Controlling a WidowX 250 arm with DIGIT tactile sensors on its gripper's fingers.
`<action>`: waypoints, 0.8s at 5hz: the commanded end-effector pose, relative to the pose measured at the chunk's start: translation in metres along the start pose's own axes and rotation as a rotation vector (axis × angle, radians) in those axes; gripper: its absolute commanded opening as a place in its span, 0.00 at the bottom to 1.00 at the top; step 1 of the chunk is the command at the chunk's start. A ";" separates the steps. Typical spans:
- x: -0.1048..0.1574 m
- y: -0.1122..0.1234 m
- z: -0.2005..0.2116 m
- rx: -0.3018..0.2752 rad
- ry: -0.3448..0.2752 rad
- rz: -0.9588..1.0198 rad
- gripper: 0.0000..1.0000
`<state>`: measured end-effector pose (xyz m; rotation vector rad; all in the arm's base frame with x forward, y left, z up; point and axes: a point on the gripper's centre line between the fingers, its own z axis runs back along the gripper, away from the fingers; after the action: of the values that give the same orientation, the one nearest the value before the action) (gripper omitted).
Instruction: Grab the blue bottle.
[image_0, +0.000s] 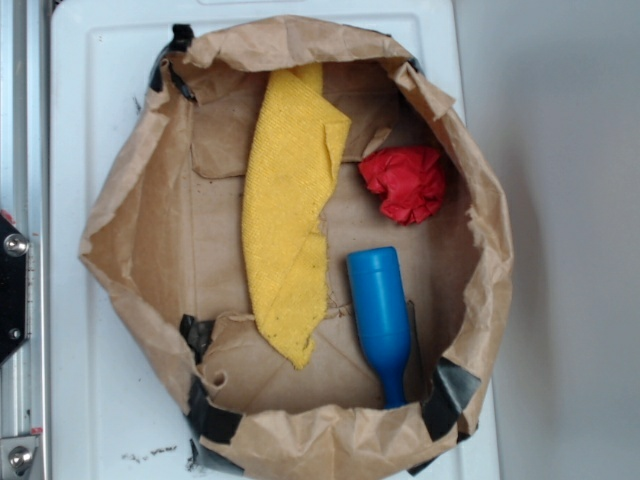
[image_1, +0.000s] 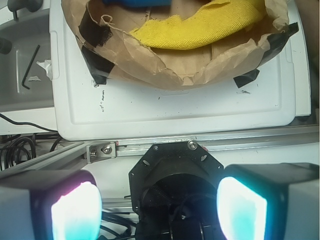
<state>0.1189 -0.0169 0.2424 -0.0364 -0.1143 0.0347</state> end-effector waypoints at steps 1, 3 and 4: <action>0.000 0.000 0.000 0.000 0.000 0.000 1.00; 0.077 -0.041 -0.015 -0.034 -0.183 -0.115 1.00; 0.098 -0.042 -0.025 -0.016 -0.303 -0.375 1.00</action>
<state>0.2188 -0.0545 0.2190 -0.0327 -0.3783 -0.3635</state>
